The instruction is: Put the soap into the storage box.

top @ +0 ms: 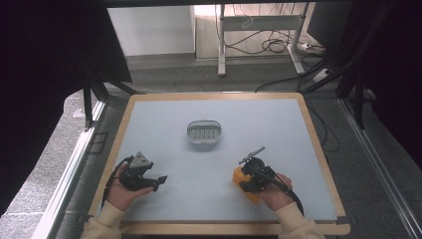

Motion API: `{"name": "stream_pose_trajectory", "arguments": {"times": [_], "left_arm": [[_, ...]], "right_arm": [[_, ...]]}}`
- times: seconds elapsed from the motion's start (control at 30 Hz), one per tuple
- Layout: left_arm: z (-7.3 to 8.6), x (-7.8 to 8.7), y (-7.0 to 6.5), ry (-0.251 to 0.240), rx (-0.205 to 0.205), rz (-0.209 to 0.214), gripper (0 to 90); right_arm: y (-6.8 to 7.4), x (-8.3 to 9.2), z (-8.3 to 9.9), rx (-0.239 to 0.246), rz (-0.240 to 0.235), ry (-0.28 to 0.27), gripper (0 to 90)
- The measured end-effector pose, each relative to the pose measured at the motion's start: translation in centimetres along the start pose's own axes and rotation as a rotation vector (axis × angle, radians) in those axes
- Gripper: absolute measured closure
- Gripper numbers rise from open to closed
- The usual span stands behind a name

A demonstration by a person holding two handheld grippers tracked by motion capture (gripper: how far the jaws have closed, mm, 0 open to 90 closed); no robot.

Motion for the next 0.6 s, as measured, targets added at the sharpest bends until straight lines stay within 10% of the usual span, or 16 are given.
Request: {"name": "stream_pose_trajectory", "arguments": {"times": [0.6], "left_arm": [[0.0, 0.0, 0.1, 0.006, -0.007, -0.002, 24.8]], "right_arm": [[-0.3, 1.2, 0.2, -0.011, 0.008, -0.03, 61.4]]}}
Point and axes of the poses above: each handheld gripper's, and its own axes: x roughly backward along the jaws, z roughly out of its underside, y roughly to its left, the point moved 1 cm from there along -x, roughly forward along the jaws, and after that the axes turned 12 degrees about y, right-handed, at the moved point
